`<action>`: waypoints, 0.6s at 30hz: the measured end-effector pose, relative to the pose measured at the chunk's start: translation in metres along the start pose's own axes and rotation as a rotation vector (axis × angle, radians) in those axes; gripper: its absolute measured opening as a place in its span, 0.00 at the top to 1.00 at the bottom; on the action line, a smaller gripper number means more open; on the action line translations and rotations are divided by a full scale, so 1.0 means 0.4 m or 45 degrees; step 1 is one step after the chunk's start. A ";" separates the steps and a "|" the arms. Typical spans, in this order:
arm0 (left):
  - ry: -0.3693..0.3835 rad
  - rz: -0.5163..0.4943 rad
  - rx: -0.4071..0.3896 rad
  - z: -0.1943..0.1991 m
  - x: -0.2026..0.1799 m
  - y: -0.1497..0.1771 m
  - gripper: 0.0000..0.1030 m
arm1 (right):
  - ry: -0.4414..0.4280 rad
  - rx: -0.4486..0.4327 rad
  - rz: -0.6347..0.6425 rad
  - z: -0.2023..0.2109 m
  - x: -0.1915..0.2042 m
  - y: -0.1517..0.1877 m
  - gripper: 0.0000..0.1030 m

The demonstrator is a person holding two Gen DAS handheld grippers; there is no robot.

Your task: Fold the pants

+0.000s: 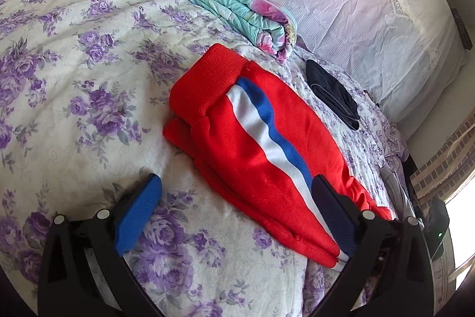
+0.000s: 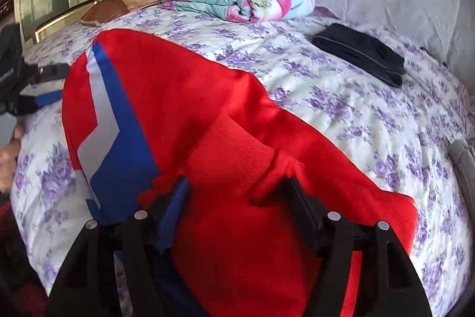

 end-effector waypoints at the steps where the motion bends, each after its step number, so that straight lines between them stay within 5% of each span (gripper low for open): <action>1: -0.002 -0.001 0.001 -0.001 0.001 0.000 0.05 | 0.001 -0.025 -0.024 0.015 -0.004 -0.009 0.34; 6: -0.006 -0.003 0.007 -0.004 0.002 -0.001 0.05 | 0.006 -0.169 -0.045 0.092 -0.001 -0.051 0.32; 9: -0.017 -0.013 0.022 -0.008 0.000 0.000 0.05 | -0.016 0.035 -0.055 -0.011 -0.008 0.024 0.26; 13: -0.072 -0.045 0.089 -0.024 -0.002 0.002 0.05 | -0.142 -0.076 -0.239 0.058 -0.040 -0.001 0.25; 18: -0.068 -0.018 0.182 -0.034 0.004 -0.008 0.05 | -0.052 -0.169 -0.163 0.144 -0.066 0.025 0.18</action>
Point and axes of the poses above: each gripper's, at about its wrist camera, not at the fingertips, and z roughly against the way its jaws point, x to its left, y to its underside, the point moved 10 cm from there along -z, roughly the way its jaws point, and after that the axes turned 2 degrees about -x, right-handed, at the moved point
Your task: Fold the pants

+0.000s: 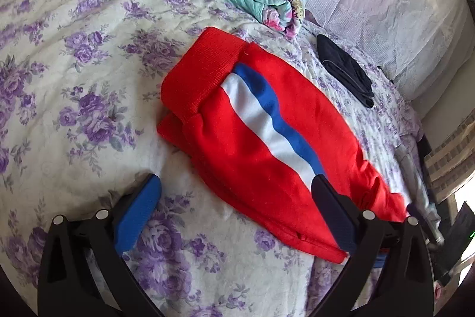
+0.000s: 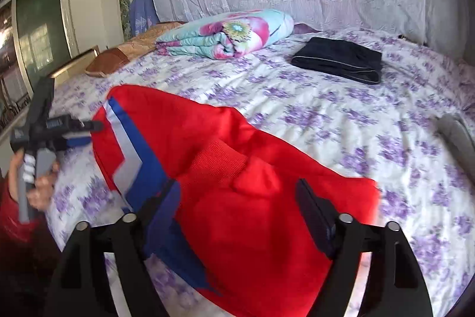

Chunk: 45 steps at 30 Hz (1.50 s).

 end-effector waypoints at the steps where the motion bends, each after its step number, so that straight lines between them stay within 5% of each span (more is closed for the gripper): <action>1: 0.034 0.042 0.010 0.004 0.007 -0.004 0.05 | 0.032 0.081 0.029 -0.025 -0.014 0.037 0.15; 3: 0.126 0.141 0.042 0.015 0.024 -0.013 0.05 | 0.038 0.201 0.071 -0.073 -0.027 0.102 0.12; 7: 0.227 0.310 0.107 0.025 0.044 -0.024 0.05 | 0.017 0.044 0.012 -0.007 -0.041 0.050 0.12; 11: 0.210 0.382 0.155 0.008 0.047 -0.033 0.05 | 0.026 -0.059 -0.020 0.046 -0.070 0.039 0.12; 14: 0.187 0.388 0.145 -0.006 0.035 -0.047 0.05 | 0.081 -0.037 -0.050 0.043 -0.114 0.071 0.11; 23: 0.155 0.350 0.072 -0.035 0.017 -0.064 0.05 | -0.047 0.061 -0.248 -0.001 -0.163 0.122 0.06; 25: 0.141 0.392 0.025 -0.031 0.032 -0.074 0.12 | -0.062 0.056 -0.275 -0.002 -0.167 0.123 0.06; 29: 0.058 0.391 -0.019 -0.032 0.055 -0.079 0.45 | -0.052 0.029 -0.335 0.008 -0.187 0.125 0.06; 36: 0.110 0.416 -0.048 -0.009 0.067 -0.083 0.61 | -0.009 0.066 -0.302 -0.003 -0.175 0.132 0.05; 41: 0.123 0.444 -0.018 -0.023 0.079 -0.072 0.54 | 0.011 0.030 -0.265 0.010 -0.169 0.119 0.05; 43: 0.116 0.420 -0.047 -0.024 0.071 -0.068 0.47 | 0.008 0.079 -0.264 -0.008 -0.169 0.128 0.05; 45: 0.094 0.367 -0.070 -0.031 0.046 -0.073 0.30 | -0.009 0.096 -0.279 -0.015 -0.171 0.131 0.05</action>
Point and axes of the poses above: each gripper's, at about its wrist camera, not at the fingertips, and z roughly against the way its jaws point, x to its left, y to its underside, the point moved 10 cm from there along -z, roughly the way its jaws point, and after that the axes turned 2 degrees about -x, right-handed, at the moved point
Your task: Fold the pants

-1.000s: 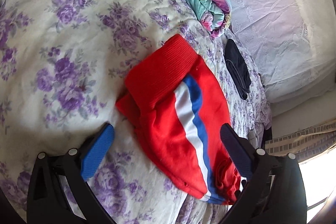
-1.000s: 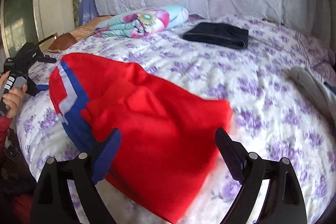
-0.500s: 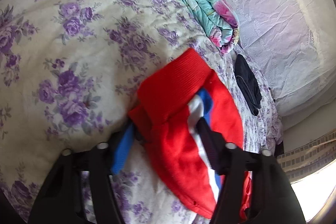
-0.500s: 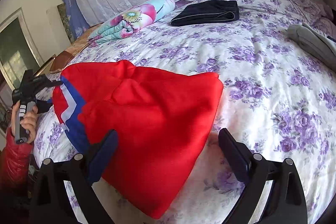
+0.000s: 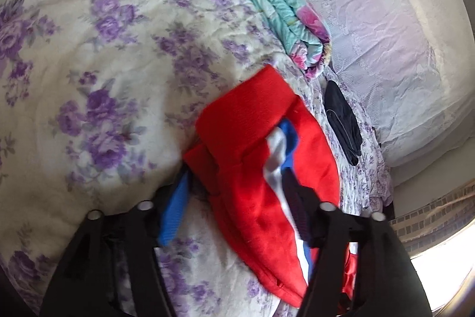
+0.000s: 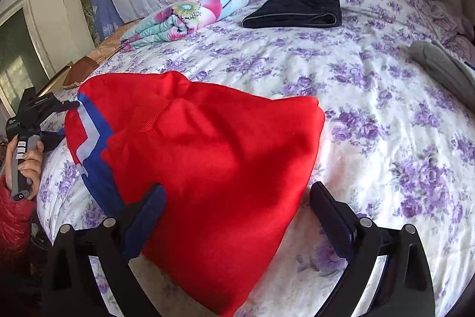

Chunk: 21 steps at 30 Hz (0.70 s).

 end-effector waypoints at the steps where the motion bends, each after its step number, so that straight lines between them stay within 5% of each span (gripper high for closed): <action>1: -0.019 -0.021 -0.005 -0.007 -0.011 0.001 0.26 | -0.005 -0.003 -0.004 0.000 -0.001 0.000 0.04; 4: -0.080 -0.031 -0.037 -0.022 -0.026 -0.008 0.30 | -0.015 -0.012 -0.014 0.002 -0.002 0.000 0.04; 6: -0.039 0.014 -0.044 -0.018 -0.014 -0.015 0.57 | -0.017 -0.020 -0.013 0.004 -0.003 -0.001 0.04; 9: 0.072 0.073 -0.035 0.002 0.002 -0.018 0.74 | -0.025 -0.047 -0.032 0.012 -0.008 -0.003 0.05; 12: 0.071 0.021 -0.072 0.045 -0.020 -0.019 0.78 | -0.018 -0.103 -0.046 0.034 -0.015 -0.017 0.05; 16: -0.009 -0.222 -0.170 0.106 -0.127 -0.021 0.80 | 0.064 -0.205 0.062 0.071 0.008 -0.065 0.03; 19: -0.036 -0.400 -0.248 0.150 -0.227 -0.005 0.80 | 0.253 -0.024 0.259 -0.003 0.016 -0.045 0.04; 21: -0.035 -0.490 -0.280 0.170 -0.290 0.014 0.80 | 0.251 0.084 0.296 -0.059 0.015 -0.013 0.04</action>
Point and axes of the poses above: each gripper's, at about its wrist camera, not at the fingertips, and z roughly against the way its jaws point, x to its left, y to its underside, the point moved 10 cm from there along -z, roughly the way its jaws point, and after that the axes turned 2 degrees about -x, right-handed, at the moved point
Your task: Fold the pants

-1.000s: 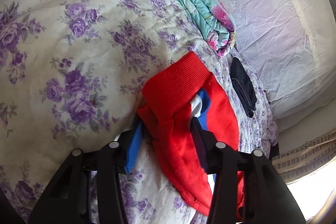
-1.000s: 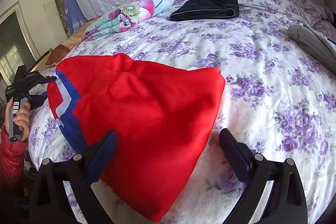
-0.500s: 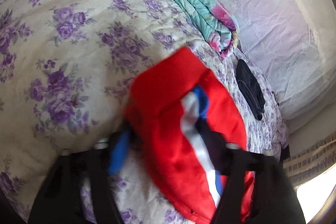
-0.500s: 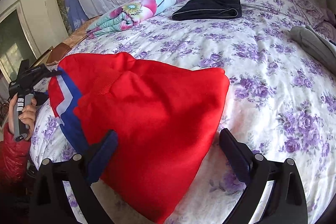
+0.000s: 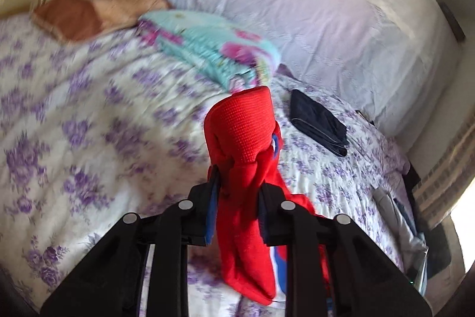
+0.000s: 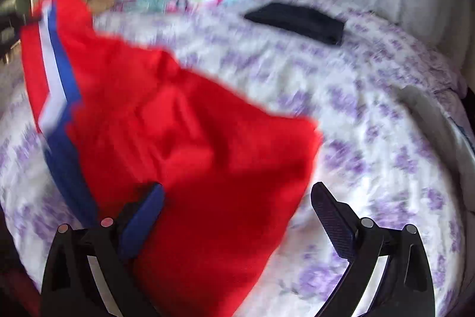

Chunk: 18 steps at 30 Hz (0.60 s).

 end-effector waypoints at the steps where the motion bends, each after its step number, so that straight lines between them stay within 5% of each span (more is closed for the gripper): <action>1: 0.003 -0.047 -0.008 0.007 -0.032 -0.003 0.80 | -0.035 -0.008 -0.039 0.007 -0.009 -0.006 0.04; 5: 0.020 -0.175 -0.014 0.018 -0.126 0.001 0.80 | -0.111 -0.175 -0.194 0.078 -0.067 -0.016 0.03; 11: 0.055 -0.407 -0.023 0.013 -0.307 0.060 0.80 | -0.074 -0.185 -0.348 0.108 -0.181 0.040 0.03; 18: 0.084 -0.836 -0.006 -0.036 -0.558 0.280 0.79 | -0.274 -0.206 -0.666 0.101 -0.260 0.097 0.03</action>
Point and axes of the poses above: each gripper's, at about its wrist camera, not at the fingertips, and z roughly against the way its jaws point, x to its left, y to its underside, the point moved 10 cm from there along -z, roughly the way its jaws point, and after that the axes turned 2 degrees about -x, right-handed, at the moved point
